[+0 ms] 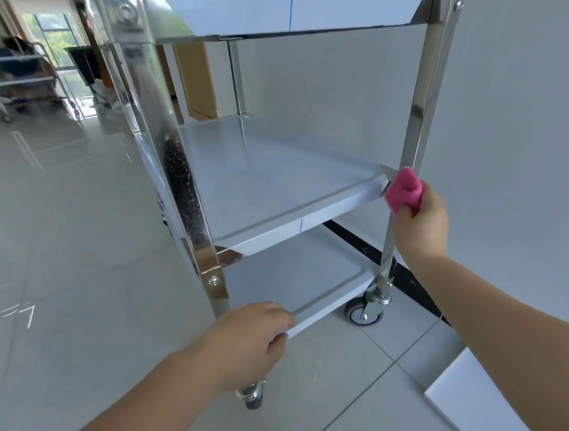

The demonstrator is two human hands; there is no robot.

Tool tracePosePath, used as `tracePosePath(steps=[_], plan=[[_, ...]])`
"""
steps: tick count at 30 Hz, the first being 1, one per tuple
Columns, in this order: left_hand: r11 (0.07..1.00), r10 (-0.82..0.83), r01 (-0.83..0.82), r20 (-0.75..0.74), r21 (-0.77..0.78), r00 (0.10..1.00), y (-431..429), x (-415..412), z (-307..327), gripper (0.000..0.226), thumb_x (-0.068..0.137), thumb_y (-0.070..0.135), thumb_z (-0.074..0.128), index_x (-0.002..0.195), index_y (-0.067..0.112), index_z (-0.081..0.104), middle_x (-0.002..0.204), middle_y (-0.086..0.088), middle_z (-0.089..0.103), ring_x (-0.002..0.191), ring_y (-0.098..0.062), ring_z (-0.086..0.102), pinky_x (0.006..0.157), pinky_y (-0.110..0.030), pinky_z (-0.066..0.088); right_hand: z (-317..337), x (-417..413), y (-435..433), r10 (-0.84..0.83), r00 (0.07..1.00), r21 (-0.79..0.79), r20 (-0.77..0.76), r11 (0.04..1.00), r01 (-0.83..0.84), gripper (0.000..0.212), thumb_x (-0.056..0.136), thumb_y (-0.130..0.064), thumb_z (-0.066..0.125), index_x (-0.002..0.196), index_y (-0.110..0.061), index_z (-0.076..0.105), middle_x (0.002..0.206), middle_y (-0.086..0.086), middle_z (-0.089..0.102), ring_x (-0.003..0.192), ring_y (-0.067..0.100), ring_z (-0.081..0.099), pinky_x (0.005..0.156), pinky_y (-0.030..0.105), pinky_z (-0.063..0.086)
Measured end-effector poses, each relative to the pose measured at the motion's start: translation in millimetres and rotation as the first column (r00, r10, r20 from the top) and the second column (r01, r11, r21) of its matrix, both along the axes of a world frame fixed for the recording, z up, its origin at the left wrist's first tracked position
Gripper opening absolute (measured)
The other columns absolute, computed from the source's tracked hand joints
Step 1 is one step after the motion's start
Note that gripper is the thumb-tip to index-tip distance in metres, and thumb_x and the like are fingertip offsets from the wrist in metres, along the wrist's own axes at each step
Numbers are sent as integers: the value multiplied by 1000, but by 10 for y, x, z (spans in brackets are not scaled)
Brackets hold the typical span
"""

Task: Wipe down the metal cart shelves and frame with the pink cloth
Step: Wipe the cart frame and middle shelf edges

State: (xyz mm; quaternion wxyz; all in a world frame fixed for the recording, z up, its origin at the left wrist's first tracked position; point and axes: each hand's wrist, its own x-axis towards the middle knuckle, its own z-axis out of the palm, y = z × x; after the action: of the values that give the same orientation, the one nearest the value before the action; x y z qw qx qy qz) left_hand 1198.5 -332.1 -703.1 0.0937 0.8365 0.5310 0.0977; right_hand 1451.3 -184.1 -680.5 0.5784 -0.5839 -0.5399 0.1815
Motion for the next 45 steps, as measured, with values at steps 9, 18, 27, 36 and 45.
tracePosePath(steps=[9,18,27,36,45], plan=[[946,324,-321,-73,49,943,-273,-752,254,23,86,43,54,88,21,62,74,12,52,70,-7,50,68,-25,44,-66,-161,67,-57,998,-5,8,998,57,30,87,-1,35,105,-11,58,110,14,56,91,25,53,87,41,47],[907,421,-421,131,-32,898,-65,-784,211,24,79,46,68,93,28,59,79,12,61,65,-2,60,67,-24,50,-120,-202,188,-127,985,2,-114,992,128,20,82,-19,41,83,-26,59,71,11,60,66,37,58,62,48,52],[930,365,-362,267,-63,892,-18,-812,62,20,84,29,66,99,24,55,84,14,69,77,5,64,75,-24,54,-250,-553,331,-72,991,-35,-111,997,68,60,84,-10,31,137,-36,41,131,-23,51,99,34,62,93,48,52],[931,364,-361,260,-59,895,-13,-824,71,18,84,28,66,95,24,53,82,13,69,75,5,64,74,-22,53,-313,-565,294,-19,999,-70,-28,997,17,65,92,-4,32,152,-28,20,108,12,65,98,31,61,87,32,49],[937,350,-341,268,-82,898,9,-820,59,19,85,30,65,98,22,54,82,13,68,76,1,65,77,-29,55,-341,-671,135,37,998,-72,60,997,-32,67,94,-3,30,152,-33,15,123,11,60,96,25,58,89,32,48]])
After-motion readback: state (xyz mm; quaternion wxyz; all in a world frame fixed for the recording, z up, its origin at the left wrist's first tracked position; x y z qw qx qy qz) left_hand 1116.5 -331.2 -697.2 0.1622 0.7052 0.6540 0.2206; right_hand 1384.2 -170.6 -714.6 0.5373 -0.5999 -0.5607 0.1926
